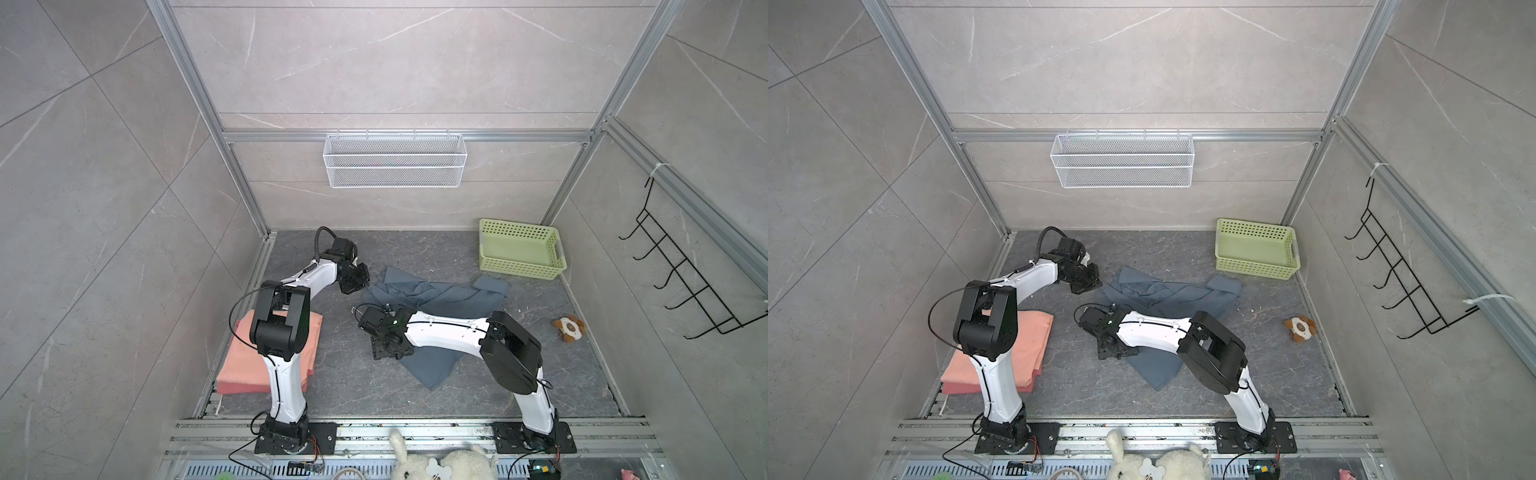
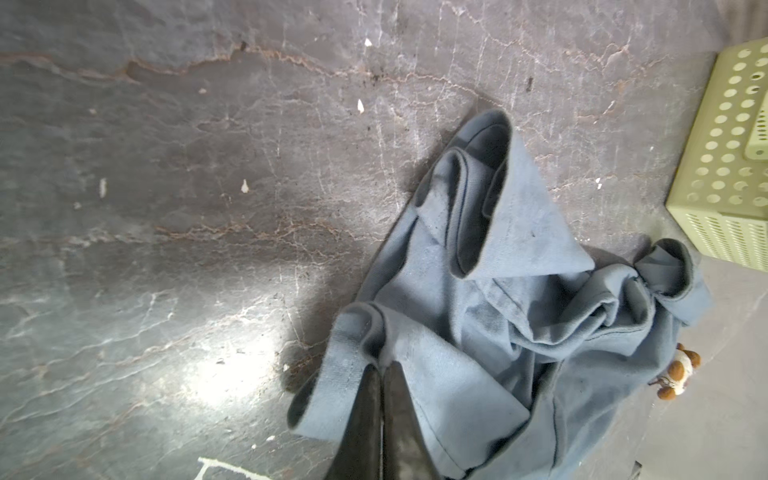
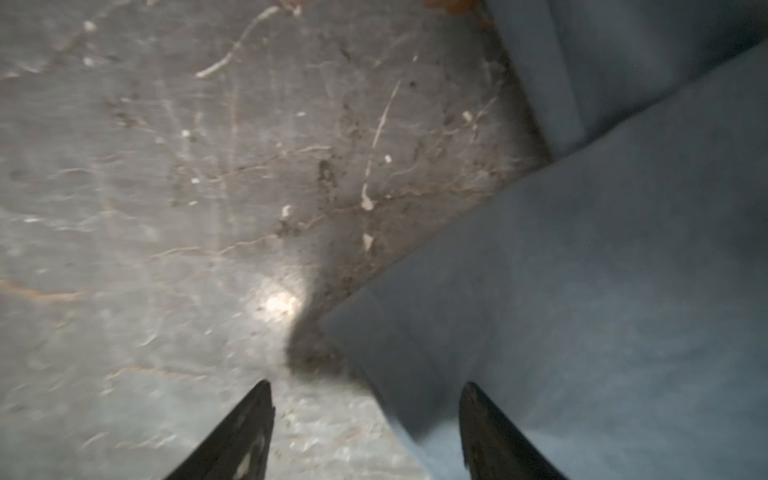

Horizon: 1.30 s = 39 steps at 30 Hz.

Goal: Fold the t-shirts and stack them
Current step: 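Lift the t-shirt high with both grippers, stretching it between them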

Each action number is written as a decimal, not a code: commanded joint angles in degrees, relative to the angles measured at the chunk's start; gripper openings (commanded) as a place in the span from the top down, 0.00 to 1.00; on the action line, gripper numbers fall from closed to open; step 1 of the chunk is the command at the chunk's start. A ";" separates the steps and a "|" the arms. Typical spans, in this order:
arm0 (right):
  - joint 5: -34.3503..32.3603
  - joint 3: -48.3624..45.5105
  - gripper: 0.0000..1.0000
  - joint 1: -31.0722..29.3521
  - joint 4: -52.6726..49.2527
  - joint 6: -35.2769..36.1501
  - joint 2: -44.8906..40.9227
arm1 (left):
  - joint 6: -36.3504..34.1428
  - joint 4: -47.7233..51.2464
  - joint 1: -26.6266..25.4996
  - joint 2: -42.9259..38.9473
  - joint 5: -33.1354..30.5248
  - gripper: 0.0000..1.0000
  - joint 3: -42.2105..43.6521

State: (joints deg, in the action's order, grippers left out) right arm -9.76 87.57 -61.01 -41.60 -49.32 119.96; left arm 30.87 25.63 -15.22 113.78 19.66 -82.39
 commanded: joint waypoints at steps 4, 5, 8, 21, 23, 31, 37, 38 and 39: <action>-4.88 2.69 0.35 -0.25 -3.88 1.78 4.30 | -1.79 1.18 0.54 -0.66 1.69 1.00 -2.16; -4.36 2.41 0.39 -0.25 -3.70 1.86 4.56 | -1.78 1.18 0.56 -0.74 1.62 1.00 -2.16; -3.41 -0.09 0.55 -0.25 -1.59 1.32 4.52 | -1.73 0.99 0.65 -1.01 1.62 1.00 -2.15; -14.27 -2.75 1.00 3.14 -5.80 -1.35 -9.17 | -0.58 0.30 1.24 -3.96 2.24 1.00 -1.86; -16.99 -3.39 1.00 4.90 -5.86 -0.89 -14.94 | -0.01 0.00 1.59 -5.11 2.97 1.00 -1.72; -19.59 -5.81 1.00 18.02 -3.86 2.83 -37.30 | 0.94 0.67 4.73 -12.22 3.85 1.00 -0.84; -25.00 -1.77 1.00 26.90 -7.71 9.46 -49.27 | 0.95 3.14 9.19 -21.75 3.25 1.00 0.04; -26.00 -0.73 1.00 28.07 -8.17 11.17 -50.64 | 0.62 3.96 10.06 -23.66 2.92 1.00 0.04; -26.58 0.56 1.00 29.50 -8.59 13.29 -51.88 | 0.02 5.15 10.83 -25.62 2.34 1.00 -0.18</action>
State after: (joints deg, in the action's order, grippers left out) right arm -32.21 84.93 -33.69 -47.05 -42.35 70.74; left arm 31.51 27.99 -6.33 95.00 22.46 -82.35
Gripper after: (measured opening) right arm 0.046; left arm 0.052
